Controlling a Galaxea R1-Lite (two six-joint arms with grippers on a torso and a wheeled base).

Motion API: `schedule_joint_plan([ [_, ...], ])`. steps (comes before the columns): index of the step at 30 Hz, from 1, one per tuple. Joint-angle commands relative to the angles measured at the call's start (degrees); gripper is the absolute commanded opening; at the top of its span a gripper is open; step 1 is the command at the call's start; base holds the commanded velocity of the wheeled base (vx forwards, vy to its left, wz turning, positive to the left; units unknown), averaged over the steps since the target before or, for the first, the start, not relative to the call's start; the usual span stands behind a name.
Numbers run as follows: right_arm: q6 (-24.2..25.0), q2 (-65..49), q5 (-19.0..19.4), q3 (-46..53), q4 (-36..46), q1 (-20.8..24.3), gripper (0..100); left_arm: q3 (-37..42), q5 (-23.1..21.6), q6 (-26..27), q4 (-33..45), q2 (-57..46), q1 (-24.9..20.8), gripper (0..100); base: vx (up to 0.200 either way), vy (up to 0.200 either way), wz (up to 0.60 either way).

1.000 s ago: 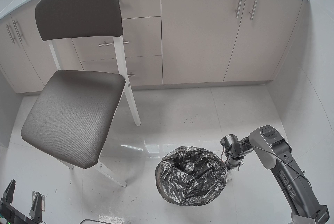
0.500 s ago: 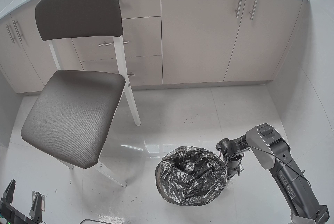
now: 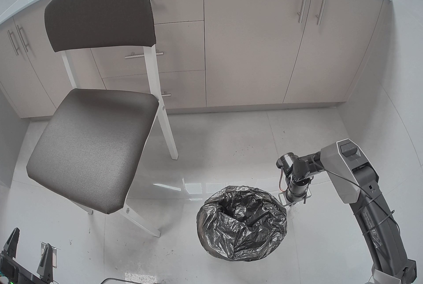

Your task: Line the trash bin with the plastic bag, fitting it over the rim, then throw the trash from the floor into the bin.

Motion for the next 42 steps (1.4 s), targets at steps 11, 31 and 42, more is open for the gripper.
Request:
schedule_joint_plan([
  [11,0.8,-21.8,0.5,0.0,10.9,-1.6,0,0.8,0.0,0.0,-0.1,-0.8,0.0,100,0.000,0.000,0.00],
  [31,2.1,-38.4,0.7,0.0,29.9,17.9,0,0.8,0.0,0.0,-0.2,-0.8,0.0,100,0.000,0.000,0.00],
  [42,3.6,-29.7,0.7,0.0,29.3,29.3,0,0.8,0.0,0.0,-0.2,-0.8,0.0,100,0.000,0.000,0.00],
])
